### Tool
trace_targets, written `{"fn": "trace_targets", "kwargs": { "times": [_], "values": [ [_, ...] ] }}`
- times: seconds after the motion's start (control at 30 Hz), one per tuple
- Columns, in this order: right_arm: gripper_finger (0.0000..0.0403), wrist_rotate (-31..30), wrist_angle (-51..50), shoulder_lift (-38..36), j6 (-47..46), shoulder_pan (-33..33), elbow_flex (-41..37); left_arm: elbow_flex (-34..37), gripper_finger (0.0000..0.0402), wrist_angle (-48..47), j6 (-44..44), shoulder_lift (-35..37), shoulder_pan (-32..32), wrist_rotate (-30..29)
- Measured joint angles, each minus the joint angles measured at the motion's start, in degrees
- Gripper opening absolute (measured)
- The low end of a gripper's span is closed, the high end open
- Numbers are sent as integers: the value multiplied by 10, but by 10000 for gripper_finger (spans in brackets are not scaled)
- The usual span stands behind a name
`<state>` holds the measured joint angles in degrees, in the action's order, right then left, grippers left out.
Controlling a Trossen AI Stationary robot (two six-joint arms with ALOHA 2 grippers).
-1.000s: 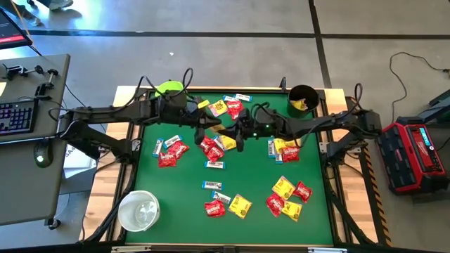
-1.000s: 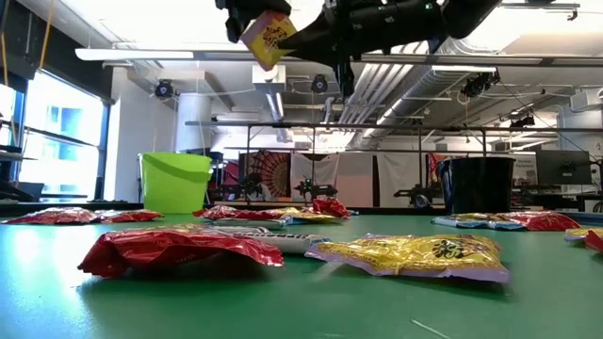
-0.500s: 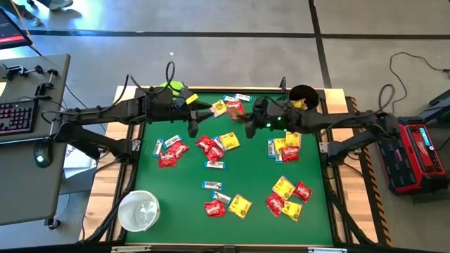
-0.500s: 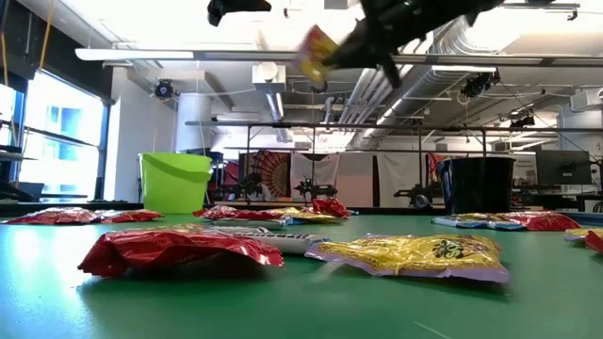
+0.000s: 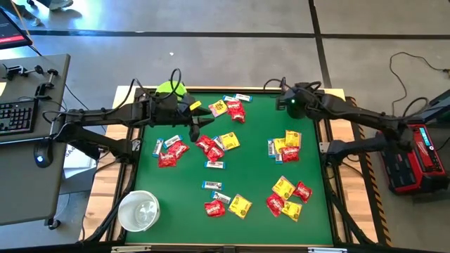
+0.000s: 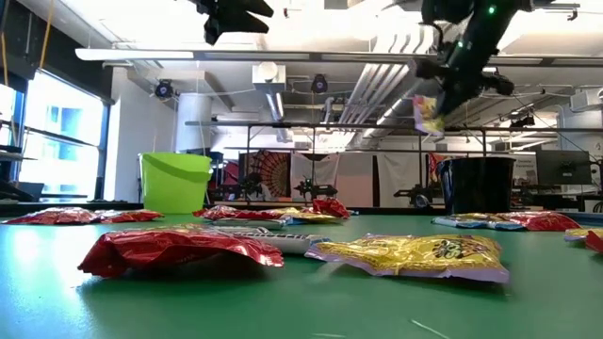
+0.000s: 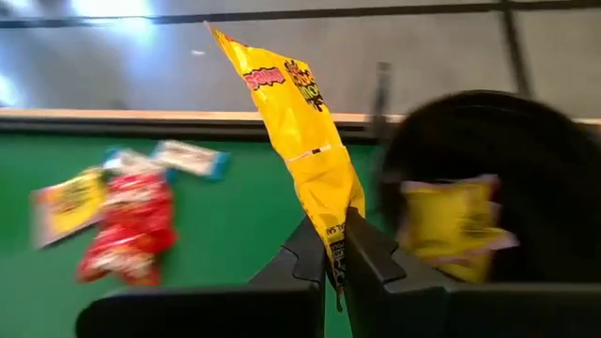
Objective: Sort candy by brand, put in halloween buckets
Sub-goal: Put the yellow candy into the black bucket
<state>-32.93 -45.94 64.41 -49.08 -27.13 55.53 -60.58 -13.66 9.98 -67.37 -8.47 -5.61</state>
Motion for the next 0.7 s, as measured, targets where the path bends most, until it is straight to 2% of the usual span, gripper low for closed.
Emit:
{"fn": "trace_targets", "kwargs": {
  "times": [0.4, 0.7],
  "values": [
    [5, 3, -72, 14, 13, -138, -1, 0, 150, 2, -1, 0, 0, -10],
    [5, 66, -44, 87, 1, -196, -1, 0, 150, 1, -6, 0, 0, -25]
  ]
}}
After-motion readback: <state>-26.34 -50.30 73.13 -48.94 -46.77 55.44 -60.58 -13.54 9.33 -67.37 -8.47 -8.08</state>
